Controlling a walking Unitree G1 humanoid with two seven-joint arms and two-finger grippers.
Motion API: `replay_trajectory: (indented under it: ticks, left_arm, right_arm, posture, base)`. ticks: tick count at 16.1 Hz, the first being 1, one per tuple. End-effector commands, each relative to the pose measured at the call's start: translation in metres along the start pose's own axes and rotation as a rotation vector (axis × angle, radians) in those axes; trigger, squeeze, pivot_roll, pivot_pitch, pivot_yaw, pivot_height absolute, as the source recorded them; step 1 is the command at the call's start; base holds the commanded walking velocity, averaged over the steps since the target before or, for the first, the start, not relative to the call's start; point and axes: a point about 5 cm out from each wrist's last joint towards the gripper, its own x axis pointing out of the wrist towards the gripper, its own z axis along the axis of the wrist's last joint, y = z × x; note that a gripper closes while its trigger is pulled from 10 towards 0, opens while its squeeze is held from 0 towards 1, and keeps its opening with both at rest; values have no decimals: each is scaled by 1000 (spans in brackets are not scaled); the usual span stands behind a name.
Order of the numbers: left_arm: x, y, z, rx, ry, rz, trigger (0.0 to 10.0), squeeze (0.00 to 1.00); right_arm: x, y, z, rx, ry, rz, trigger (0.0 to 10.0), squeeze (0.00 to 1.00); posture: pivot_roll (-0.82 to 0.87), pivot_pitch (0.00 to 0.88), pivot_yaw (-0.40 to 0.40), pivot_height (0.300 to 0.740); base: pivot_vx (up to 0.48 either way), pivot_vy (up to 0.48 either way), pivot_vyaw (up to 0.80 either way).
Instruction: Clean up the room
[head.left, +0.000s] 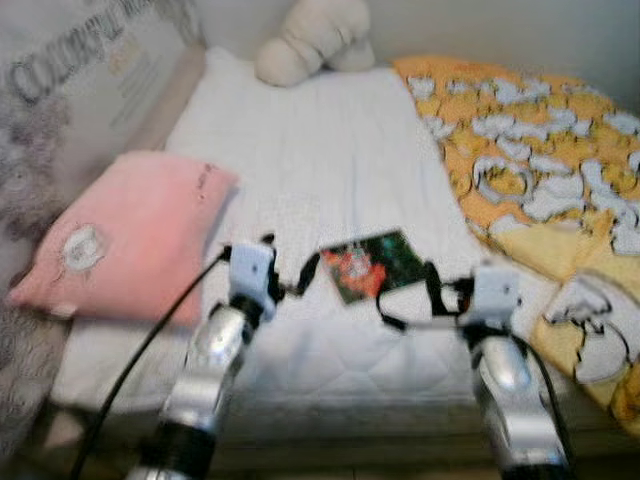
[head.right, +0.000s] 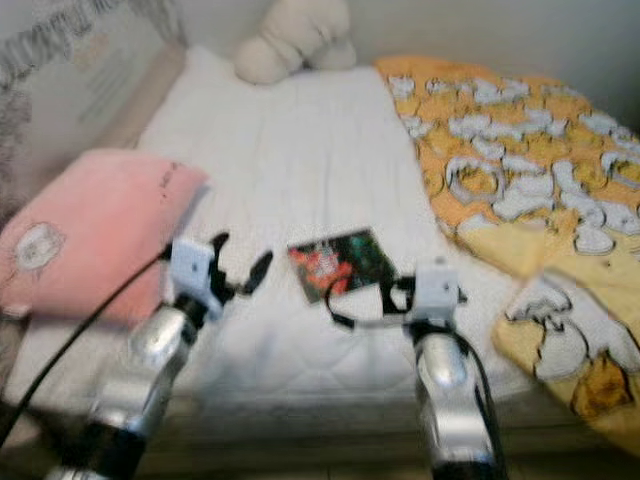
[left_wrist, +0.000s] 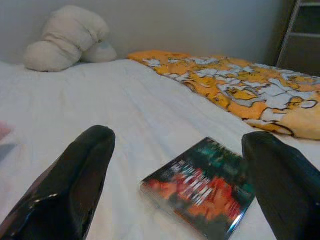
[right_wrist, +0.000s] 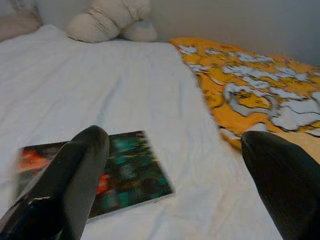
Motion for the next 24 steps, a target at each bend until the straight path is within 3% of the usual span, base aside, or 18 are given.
replay_trajectory:
  ticks: [1, 4, 8, 9, 11, 12, 14, 15, 16, 19, 22, 24]
  left_arm:
    - [5, -13, 2, -15, -4, -42, 10000, 0]
    - [5, -4, -16, -68, 127, 39, 10000, 0]
    - [2, -4, -13, -74, 118, 26, 10000, 0]
    - [-1, 1, -7, -65, 106, 30, 10000, 0]
    - [-13, 6, 11, 51, 79, -1, 10000, 0]
    - [-25, 8, 20, 115, 72, -15, 10000, 0]
    - [-47, 13, 24, 77, 97, 30, 10000, 0]
    - [-67, 17, 19, 83, 151, 55, 10000, 0]
    - [-75, 17, 19, 88, 166, 64, 10000, 0]
    - [-95, 20, 27, 105, 201, 103, 10000, 0]
    - [-99, 19, 35, 100, 216, 127, 10000, 0]
    - [-101, 25, 35, 109, 234, 161, 10000, 0]
  right_arm:
    - [3, -16, -1, 2, 22, -56, 10000, 0]
    - [24, -47, -7, 34, 111, -208, 10000, 0]
    - [37, -51, -17, -62, 172, -207, 10000, 0]
    - [49, -52, -20, -4, 228, -240, 10000, 0]
    - [61, -53, -16, 80, 281, -291, 10000, 0]
    - [68, -52, -11, 74, 301, -303, 10000, 0]
    - [72, -50, -8, 85, 323, -314, 10000, 0]
    - [73, -48, -11, 180, 364, -337, 10000, 0]
    - [72, -47, -13, 222, 381, -343, 10000, 0]
    - [67, -37, -24, 253, 449, -329, 10000, 0]
    - [62, -14, -38, 283, 566, -227, 10000, 0]
    - [64, 5, -38, 248, 577, -128, 10000, 0]
  posture:
    - [83, 0, -58, 728]
    - [95, 0, -64, 728]
    - [108, 0, -37, 728]
    - [163, 0, -30, 728]
    - [236, 3, -33, 728]
    - [267, 50, -33, 728]
    - [310, 116, -26, 728]
    - [354, 159, -29, 728]
    - [359, 166, -29, 728]
    - [405, 240, -33, 728]
    - [410, 280, -49, 728]
    - [409, 299, -61, 728]
  base:
    - [472, 0, 0]
    - [0, 0, 0]
    - [0, 0, 0]
    - [0, 0, 0]
    - [0, 0, 0]
    - [0, 0, 0]
    - [0, 0, 0]
    - [0, 0, 0]
    - [0, 0, 0]
    - [0, 0, 0]
    - [0, 0, 0]
    - [0, 0, 0]
